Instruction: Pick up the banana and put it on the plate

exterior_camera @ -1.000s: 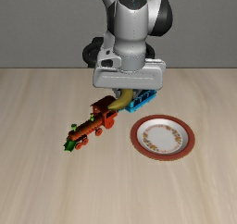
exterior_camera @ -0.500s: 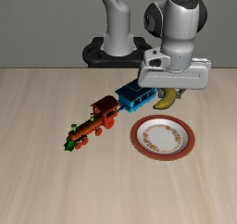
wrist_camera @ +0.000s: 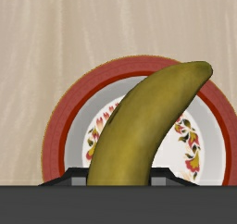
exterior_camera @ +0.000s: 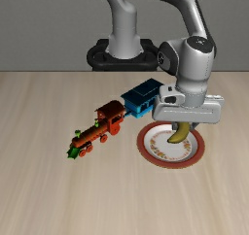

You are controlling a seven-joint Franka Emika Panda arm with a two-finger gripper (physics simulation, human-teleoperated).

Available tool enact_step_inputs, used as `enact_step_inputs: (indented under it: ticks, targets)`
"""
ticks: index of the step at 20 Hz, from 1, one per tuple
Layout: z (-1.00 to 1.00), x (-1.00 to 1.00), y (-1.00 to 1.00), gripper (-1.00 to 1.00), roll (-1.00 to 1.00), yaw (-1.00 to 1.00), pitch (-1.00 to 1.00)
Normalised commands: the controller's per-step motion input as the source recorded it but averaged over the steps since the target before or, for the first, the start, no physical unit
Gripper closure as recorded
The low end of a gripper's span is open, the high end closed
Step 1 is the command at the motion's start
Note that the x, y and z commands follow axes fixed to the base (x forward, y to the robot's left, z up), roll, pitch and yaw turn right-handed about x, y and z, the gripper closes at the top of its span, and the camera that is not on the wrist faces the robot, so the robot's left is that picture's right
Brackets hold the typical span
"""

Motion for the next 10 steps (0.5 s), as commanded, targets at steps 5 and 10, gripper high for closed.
enact_step_inputs:
  ticks: [5,10]
  targets:
    - [-0.60,0.00,0.00,-1.00,0.00,0.00,0.00]
    - [0.00,0.00,0.00,-1.00,0.00,0.00,0.00]
